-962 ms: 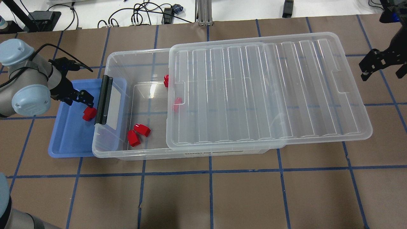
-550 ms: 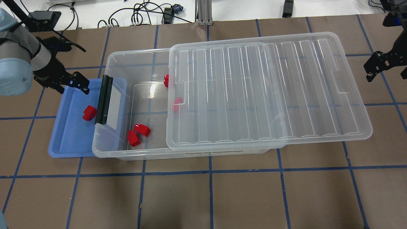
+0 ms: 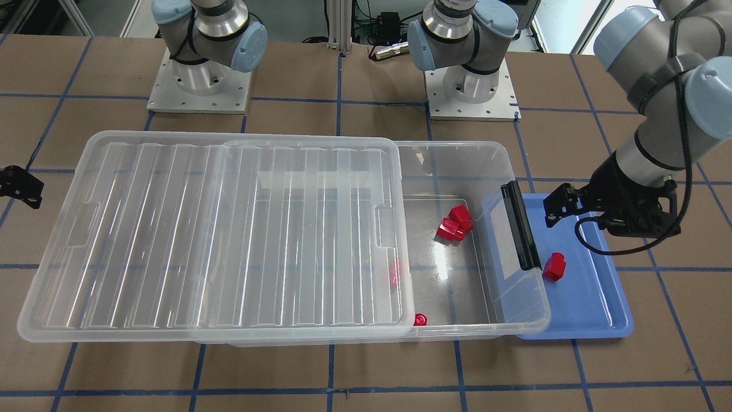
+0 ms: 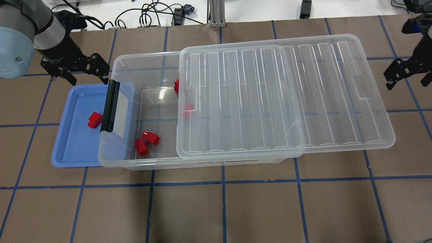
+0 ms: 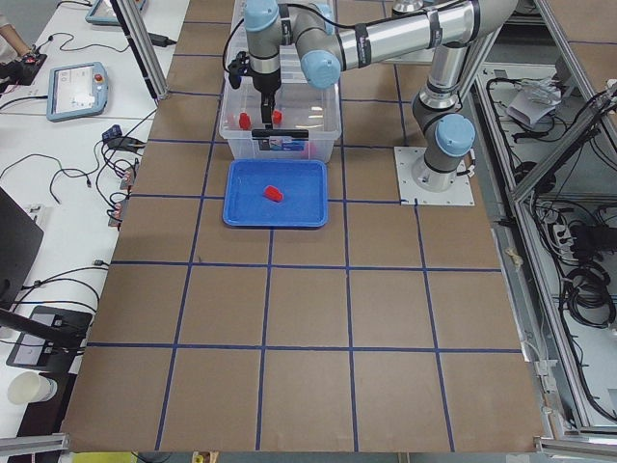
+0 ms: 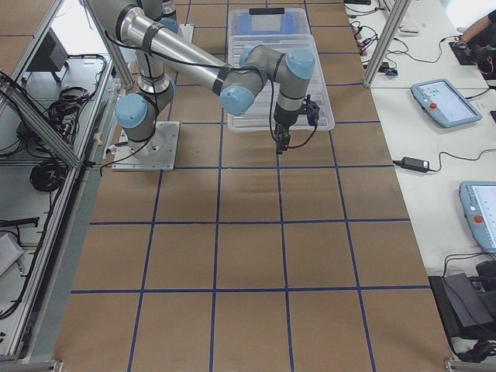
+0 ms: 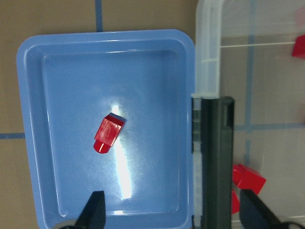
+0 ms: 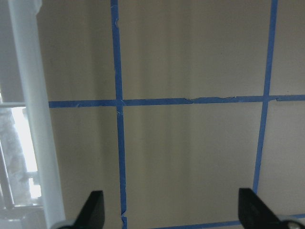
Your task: Place red block in blue tray from box
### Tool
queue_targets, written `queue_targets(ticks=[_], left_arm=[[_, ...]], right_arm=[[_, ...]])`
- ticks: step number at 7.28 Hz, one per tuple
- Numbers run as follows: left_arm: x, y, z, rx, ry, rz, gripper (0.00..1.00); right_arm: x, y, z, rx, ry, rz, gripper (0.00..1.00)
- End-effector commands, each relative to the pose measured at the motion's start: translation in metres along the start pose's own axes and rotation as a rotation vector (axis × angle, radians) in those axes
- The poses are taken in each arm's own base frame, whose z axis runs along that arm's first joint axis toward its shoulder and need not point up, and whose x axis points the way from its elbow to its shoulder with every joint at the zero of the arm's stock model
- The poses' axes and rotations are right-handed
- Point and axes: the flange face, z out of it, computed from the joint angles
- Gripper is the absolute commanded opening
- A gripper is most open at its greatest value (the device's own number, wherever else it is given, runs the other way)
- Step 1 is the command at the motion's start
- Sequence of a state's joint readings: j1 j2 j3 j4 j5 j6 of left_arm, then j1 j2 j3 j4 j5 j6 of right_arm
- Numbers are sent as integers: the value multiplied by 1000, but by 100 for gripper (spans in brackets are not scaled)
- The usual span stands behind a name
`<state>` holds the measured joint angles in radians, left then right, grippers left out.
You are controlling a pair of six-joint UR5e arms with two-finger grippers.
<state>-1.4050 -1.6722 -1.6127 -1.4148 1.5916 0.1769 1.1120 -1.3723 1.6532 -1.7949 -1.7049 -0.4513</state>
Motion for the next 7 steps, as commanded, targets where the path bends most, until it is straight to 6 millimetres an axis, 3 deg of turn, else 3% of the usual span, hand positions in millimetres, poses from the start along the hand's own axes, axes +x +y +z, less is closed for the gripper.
queue_targets(ticks=[1, 2, 3, 4, 5, 7], left_arm=[[53, 36, -49, 32, -6, -31, 100], [61, 46, -63, 60, 0, -26, 100], [75, 48, -64, 63, 66, 2, 100], [75, 53, -72, 63, 70, -1, 100], [56, 53, -80, 49, -34, -21, 100], [73, 44, -86, 43, 42, -2, 100]], right_arm=[[-2, -7, 14, -28, -17, -6, 100], [-6, -5, 16, -40, -29, 0, 100], [-9, -3, 16, -61, -46, -3, 100], [-14, -3, 16, -63, -51, -11, 100], [-27, -4, 13, -65, -55, -22, 100], [-51, -7, 11, -66, -48, 6, 100]])
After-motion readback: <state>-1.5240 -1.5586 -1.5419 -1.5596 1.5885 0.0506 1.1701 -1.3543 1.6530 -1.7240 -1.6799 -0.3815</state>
